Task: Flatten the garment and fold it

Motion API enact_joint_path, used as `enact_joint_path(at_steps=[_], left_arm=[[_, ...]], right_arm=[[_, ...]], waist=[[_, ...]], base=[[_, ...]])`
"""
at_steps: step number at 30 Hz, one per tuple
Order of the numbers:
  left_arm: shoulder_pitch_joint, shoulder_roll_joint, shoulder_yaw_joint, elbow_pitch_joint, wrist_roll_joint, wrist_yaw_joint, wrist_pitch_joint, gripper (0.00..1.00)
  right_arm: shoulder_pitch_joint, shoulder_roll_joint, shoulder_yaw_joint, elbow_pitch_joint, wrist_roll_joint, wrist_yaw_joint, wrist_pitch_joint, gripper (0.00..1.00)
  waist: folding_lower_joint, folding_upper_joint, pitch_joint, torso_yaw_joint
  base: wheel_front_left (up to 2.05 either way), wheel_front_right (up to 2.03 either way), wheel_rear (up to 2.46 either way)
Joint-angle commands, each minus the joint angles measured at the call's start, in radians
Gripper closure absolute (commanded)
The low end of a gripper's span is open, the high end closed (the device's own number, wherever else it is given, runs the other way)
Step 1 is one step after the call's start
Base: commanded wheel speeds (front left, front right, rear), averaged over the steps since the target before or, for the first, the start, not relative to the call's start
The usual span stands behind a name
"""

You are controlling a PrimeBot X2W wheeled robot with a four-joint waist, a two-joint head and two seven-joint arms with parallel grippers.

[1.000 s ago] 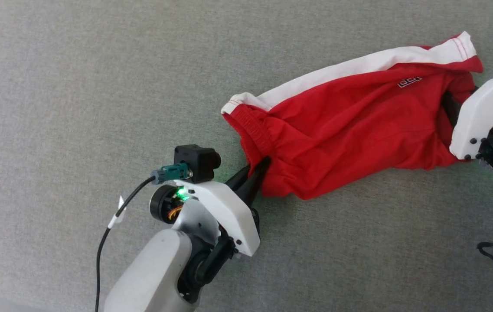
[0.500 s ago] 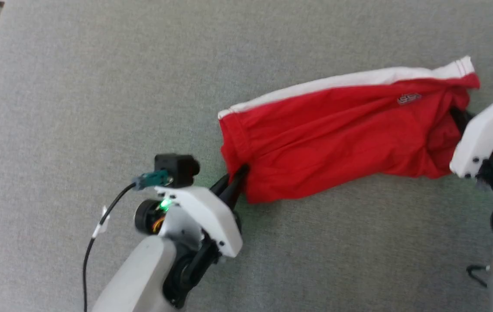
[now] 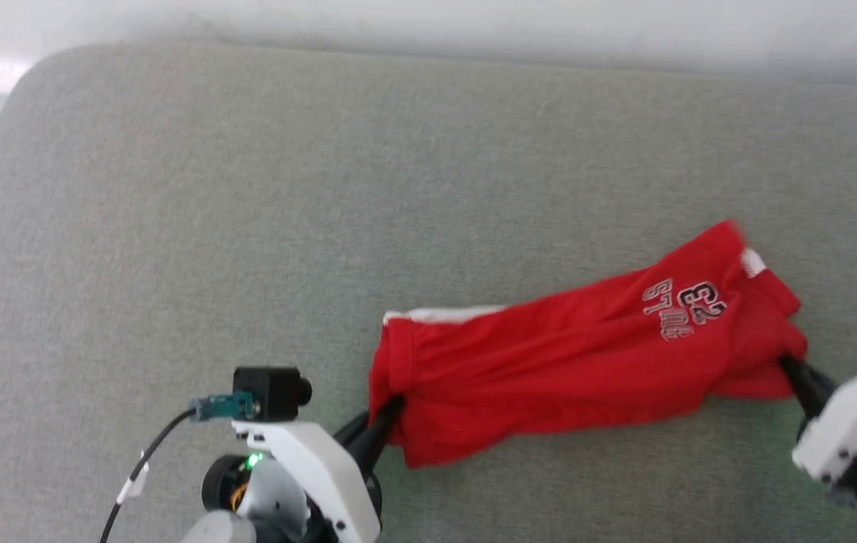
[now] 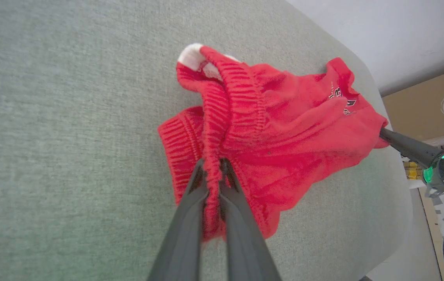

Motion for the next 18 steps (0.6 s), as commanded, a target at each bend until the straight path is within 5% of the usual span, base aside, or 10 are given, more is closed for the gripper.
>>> enact_joint_path(at_steps=[1, 18], left_arm=[[0.024, 0.014, 0.002, -0.016, -0.006, -0.003, 0.007, 1.00], [0.165, 0.082, 0.011, -0.116, -0.048, 0.010, 0.033, 1.00]], right_arm=[[0.039, -0.003, -0.009, -0.017, 0.023, -0.001, -0.016, 1.00], [0.349, -0.002, 0.040, -0.129, 0.212, -0.001, -0.124, 1.00]], waist=[[0.0002, 0.0000, -0.051, -0.045], [0.0002, 0.0000, -0.066, -0.107]], base=[[0.00, 0.00, 0.00], [0.00, 0.00, 0.00]])
